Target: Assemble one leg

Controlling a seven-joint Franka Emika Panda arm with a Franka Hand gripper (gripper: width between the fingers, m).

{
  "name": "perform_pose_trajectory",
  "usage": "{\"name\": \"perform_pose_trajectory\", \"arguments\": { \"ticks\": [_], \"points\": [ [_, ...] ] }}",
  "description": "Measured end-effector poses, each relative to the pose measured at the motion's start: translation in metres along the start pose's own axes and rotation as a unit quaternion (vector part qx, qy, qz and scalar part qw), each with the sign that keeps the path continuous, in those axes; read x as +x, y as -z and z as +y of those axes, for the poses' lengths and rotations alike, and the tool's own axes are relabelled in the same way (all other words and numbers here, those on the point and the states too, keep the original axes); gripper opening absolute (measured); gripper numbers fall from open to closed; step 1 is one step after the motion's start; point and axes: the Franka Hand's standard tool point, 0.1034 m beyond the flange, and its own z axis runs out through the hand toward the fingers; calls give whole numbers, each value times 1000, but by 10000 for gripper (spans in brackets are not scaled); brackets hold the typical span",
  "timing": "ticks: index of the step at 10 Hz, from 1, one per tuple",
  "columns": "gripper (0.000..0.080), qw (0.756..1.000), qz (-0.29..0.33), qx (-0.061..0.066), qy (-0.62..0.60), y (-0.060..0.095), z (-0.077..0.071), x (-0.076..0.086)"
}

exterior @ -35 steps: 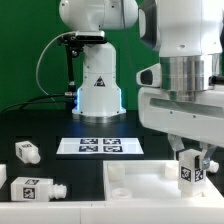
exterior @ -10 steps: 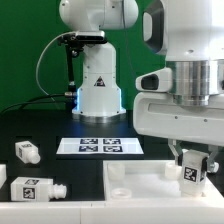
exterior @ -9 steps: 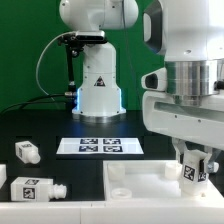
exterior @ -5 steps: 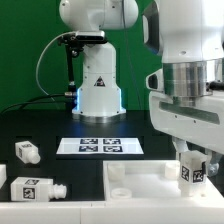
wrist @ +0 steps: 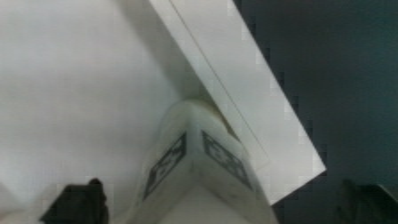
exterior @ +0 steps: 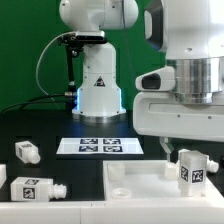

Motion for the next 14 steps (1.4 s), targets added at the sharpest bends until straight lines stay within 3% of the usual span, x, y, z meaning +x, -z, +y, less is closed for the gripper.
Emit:
{"name": "perform_pose_trajectory", "arguments": {
  "ticks": [2, 3, 5, 6, 7, 8, 9, 11, 13, 14],
  "points": [
    [649, 995, 1, -4, 98, -1, 2, 1],
    [649, 975, 13, -10, 222, -1, 1, 4],
    [649, 971, 18, -7, 238, -1, 0, 5],
    [555, 972, 18, -7, 234, -2, 1, 5],
    [371, 977, 18, -6, 211, -2, 1, 5],
    [371, 984, 18, -6, 178, -2, 1, 5],
    [293, 991, 19, -7, 131, -2, 4, 7],
    [293, 1000, 22, -11, 17, -3, 4, 6],
    [293, 991, 20, -16, -128, -3, 6, 4],
    [290, 978, 15, -8, -210, -3, 7, 5]
  ]
}}
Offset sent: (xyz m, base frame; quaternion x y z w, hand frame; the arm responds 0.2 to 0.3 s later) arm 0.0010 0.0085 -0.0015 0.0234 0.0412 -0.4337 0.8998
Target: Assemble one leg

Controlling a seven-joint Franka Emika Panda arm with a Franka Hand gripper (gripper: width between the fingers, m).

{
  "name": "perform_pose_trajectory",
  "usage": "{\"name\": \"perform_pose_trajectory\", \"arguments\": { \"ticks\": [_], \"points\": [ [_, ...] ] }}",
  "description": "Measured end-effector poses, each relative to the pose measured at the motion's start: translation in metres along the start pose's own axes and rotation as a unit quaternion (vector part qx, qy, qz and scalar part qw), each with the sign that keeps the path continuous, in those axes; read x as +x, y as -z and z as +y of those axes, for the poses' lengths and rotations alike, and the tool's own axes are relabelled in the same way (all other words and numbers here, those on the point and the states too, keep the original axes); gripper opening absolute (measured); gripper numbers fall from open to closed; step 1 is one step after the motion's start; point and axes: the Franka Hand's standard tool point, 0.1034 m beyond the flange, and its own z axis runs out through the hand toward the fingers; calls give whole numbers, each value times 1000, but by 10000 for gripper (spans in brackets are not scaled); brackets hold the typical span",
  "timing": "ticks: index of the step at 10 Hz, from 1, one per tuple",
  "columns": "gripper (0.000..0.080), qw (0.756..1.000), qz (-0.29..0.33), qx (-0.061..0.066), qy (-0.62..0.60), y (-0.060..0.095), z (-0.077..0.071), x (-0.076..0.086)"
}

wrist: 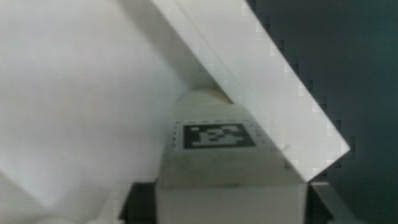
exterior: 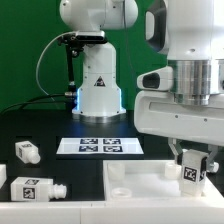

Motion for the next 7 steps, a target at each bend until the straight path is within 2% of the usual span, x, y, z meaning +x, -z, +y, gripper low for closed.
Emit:
{"name": "perform_pose_trajectory", "arguments": {
  "ticks": [2, 3, 5, 6, 7],
  "points": [
    [290, 981, -16, 9, -195, 0, -2, -1],
    [290, 975, -18, 11, -222, 0, -2, -1],
    [290, 975, -18, 11, -219, 0, -1, 0],
    [360, 978, -18, 11, -208, 0, -1, 0],
    [360, 994, -13, 11, -109, 0, -1, 1]
  ]
}}
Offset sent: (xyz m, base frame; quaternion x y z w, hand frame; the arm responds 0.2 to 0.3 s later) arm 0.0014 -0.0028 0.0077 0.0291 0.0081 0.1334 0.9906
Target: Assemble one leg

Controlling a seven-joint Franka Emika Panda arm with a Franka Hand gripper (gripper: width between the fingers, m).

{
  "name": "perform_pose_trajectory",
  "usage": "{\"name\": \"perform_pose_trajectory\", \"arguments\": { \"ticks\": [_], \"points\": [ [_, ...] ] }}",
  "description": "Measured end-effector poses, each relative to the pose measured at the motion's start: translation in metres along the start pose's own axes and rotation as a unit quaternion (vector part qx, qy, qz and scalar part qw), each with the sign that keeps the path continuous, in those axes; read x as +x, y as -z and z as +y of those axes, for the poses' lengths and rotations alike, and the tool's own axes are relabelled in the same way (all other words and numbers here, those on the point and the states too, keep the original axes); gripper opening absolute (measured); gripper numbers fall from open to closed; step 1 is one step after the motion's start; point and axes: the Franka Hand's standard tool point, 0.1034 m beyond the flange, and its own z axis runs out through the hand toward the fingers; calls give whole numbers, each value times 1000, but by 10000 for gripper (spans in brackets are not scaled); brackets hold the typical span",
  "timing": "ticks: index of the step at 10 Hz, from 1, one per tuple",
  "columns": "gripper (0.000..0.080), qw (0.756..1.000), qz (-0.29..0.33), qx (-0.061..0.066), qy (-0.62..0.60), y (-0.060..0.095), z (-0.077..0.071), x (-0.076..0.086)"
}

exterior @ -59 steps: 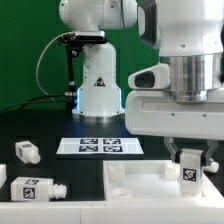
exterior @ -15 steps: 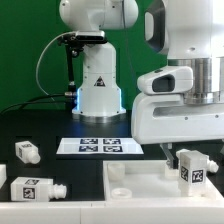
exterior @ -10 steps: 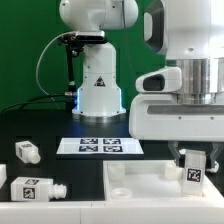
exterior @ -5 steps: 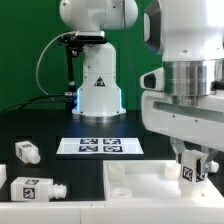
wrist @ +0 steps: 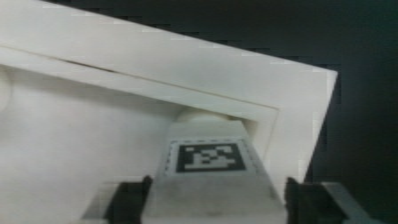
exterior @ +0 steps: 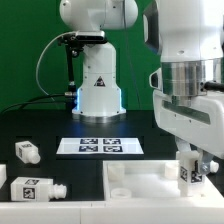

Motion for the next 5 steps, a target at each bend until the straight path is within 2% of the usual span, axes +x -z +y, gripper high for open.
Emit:
{"name": "perform_pose_trajectory", "arguments": {
  "ticks": [1, 2, 3, 5],
  "points": [
    [545, 995, 4, -1, 97, 1, -1, 1],
    [620, 985, 6, 0, 171, 1, -2, 0],
    [620, 971, 9, 2, 241, -1, -2, -4],
    [643, 959, 12, 5, 282, -3, -1, -4]
  ]
}}
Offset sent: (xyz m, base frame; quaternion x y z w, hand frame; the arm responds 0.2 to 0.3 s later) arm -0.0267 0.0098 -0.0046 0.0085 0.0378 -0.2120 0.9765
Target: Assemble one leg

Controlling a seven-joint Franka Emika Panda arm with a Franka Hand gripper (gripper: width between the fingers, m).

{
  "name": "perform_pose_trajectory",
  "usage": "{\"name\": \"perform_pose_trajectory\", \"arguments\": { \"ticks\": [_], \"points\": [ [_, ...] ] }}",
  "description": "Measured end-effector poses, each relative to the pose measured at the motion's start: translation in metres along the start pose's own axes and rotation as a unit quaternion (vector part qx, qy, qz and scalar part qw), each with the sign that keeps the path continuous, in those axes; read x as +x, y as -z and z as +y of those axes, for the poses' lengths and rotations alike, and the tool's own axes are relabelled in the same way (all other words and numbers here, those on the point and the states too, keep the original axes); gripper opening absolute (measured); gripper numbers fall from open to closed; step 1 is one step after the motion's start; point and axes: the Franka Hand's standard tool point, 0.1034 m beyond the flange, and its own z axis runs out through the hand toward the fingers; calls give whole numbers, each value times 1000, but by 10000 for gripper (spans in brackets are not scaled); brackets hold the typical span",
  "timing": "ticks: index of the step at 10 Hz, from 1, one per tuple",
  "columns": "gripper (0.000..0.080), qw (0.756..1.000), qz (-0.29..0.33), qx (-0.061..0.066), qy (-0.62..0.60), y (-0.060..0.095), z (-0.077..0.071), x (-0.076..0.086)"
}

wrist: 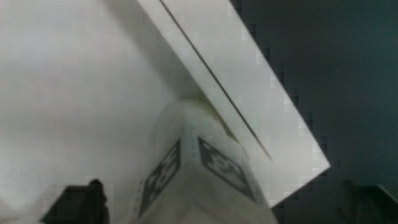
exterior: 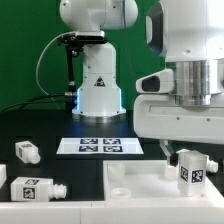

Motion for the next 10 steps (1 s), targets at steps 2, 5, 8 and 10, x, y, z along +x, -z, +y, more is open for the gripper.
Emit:
{"name": "perform_pose_trajectory", "arguments": {
  "ticks": [2, 5, 8, 10],
  "points": [
    [649, 996, 2, -4, 90, 0, 1, 1],
    [649, 959, 9, -17, 284, 2, 3, 6],
    [375, 968, 9, -17, 248, 1, 3, 5],
    [282, 987, 10, -15, 162, 1, 3, 5]
  ]
}}
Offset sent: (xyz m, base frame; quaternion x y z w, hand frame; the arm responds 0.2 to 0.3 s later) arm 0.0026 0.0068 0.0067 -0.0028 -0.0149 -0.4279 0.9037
